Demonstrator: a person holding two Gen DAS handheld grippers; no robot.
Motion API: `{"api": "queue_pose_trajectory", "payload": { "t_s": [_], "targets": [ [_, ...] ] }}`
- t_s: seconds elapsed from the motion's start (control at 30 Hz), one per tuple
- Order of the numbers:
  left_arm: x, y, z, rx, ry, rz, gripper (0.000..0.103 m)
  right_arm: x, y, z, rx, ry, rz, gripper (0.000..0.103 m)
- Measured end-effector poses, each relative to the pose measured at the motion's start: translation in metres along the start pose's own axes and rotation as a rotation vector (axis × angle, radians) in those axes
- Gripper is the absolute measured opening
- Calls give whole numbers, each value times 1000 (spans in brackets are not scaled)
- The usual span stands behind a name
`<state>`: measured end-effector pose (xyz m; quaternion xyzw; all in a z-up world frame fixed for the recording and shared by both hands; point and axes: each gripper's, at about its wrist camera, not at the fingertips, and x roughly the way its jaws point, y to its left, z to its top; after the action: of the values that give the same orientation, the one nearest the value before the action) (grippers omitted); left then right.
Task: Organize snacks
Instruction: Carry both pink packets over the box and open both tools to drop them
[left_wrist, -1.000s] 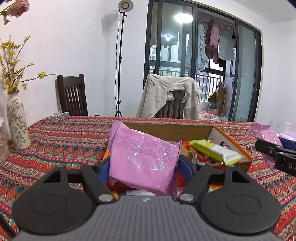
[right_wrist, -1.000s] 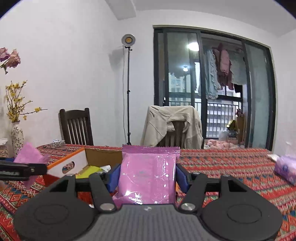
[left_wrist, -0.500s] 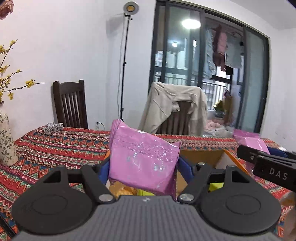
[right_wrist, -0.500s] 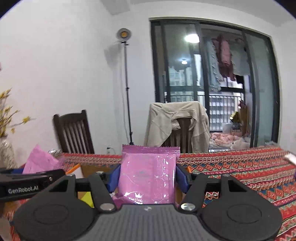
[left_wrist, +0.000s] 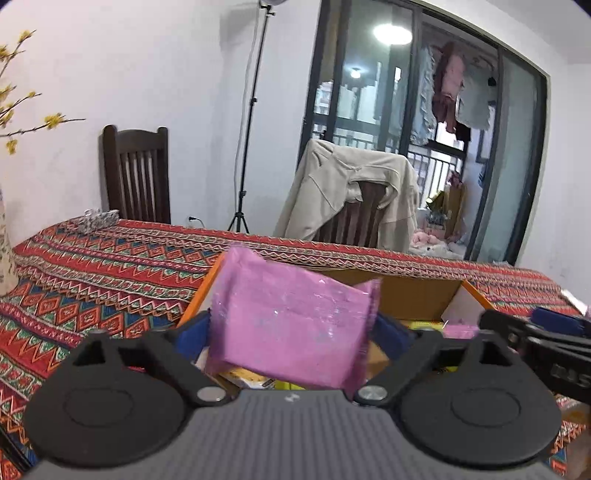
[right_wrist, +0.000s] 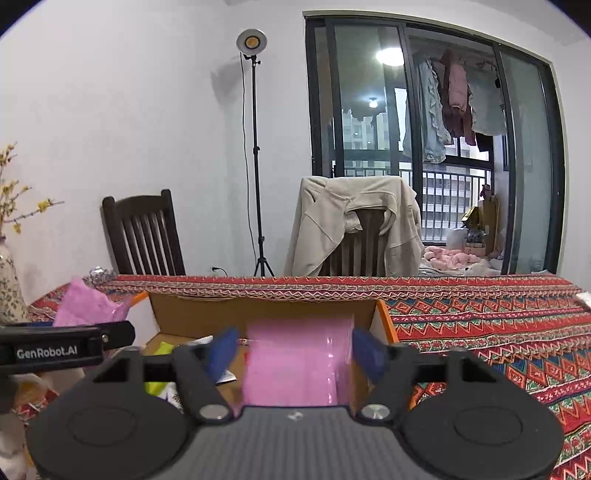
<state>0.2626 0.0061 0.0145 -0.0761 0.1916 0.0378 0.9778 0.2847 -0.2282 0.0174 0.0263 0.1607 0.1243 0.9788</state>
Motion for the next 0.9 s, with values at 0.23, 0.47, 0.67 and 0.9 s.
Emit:
{"api": "queue_pose_trajectory", "payload": {
  "t_s": [0.23,0.47,0.67,0.9],
  "targets": [
    [0,4,-3,-24,-9,21,103,-10,-4,-4,22,-22,-2,101],
    [-5,1,-2,-28,-13,22,103,-11,-3,-3,20,-21,-12,101],
    [-22,4,13,-62,-31,18,103,-22,-4,9,18,-42,-17,103],
    [-47,8,18,-80,-22,20,103,-46,3,19,-6,-31,-25,103]
  ]
}}
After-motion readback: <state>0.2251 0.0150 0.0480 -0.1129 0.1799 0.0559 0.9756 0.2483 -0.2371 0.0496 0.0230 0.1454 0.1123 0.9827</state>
